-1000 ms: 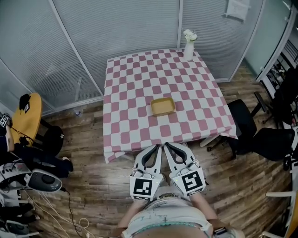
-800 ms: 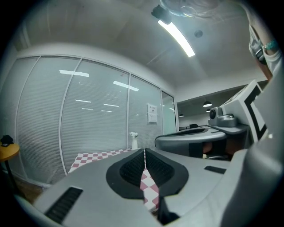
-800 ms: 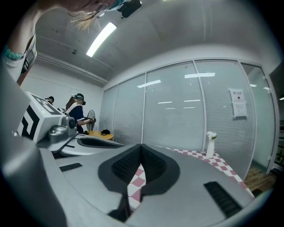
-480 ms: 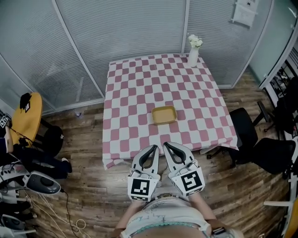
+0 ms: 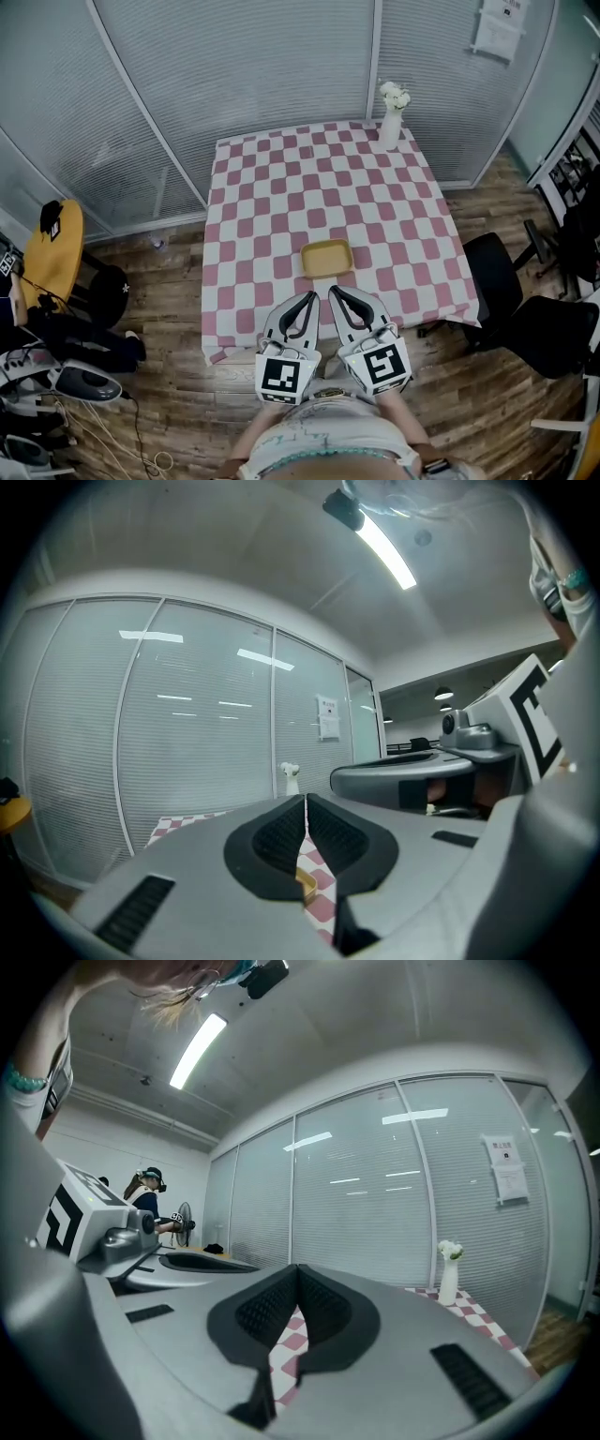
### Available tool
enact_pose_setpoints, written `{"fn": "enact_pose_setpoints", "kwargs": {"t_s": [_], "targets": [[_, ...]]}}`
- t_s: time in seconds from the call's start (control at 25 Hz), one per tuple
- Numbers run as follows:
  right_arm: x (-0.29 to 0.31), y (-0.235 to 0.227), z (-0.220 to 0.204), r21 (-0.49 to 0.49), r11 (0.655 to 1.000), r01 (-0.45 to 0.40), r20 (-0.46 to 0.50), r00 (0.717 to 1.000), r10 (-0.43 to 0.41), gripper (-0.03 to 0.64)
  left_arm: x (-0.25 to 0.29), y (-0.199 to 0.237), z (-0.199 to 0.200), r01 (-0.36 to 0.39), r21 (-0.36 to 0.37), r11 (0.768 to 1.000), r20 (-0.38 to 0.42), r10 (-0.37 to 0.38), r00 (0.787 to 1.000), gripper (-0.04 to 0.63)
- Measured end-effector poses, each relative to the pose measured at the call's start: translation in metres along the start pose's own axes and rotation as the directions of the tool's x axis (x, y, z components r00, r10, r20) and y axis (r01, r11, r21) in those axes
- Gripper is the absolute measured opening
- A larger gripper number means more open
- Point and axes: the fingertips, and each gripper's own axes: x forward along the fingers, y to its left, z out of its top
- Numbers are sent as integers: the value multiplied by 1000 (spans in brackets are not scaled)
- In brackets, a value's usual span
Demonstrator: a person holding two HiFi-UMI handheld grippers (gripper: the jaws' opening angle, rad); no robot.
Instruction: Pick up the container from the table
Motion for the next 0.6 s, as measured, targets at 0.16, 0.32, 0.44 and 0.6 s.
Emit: {"fn": "enact_pose_setpoints", "kwargs": {"t_s": [0.16, 0.32, 0.44, 0.6], "targets": [[20, -18, 4, 2, 1000, -27, 3, 1000, 27, -6, 25, 8, 7, -12, 3, 1000, 2, 12, 1000, 18], [38, -29, 3, 1, 998, -66, 2, 998, 66, -6, 44, 19, 8, -39, 7, 999, -11, 39, 999, 18], [48, -39, 3, 1, 997, -83, 11, 996, 83, -6, 57, 26, 9, -51, 12, 999, -17, 51, 999, 18], [62, -48, 3, 7, 994, -113, 15, 993, 113, -6, 75, 33, 7, -56, 10, 998, -38, 56, 998, 18]]}}
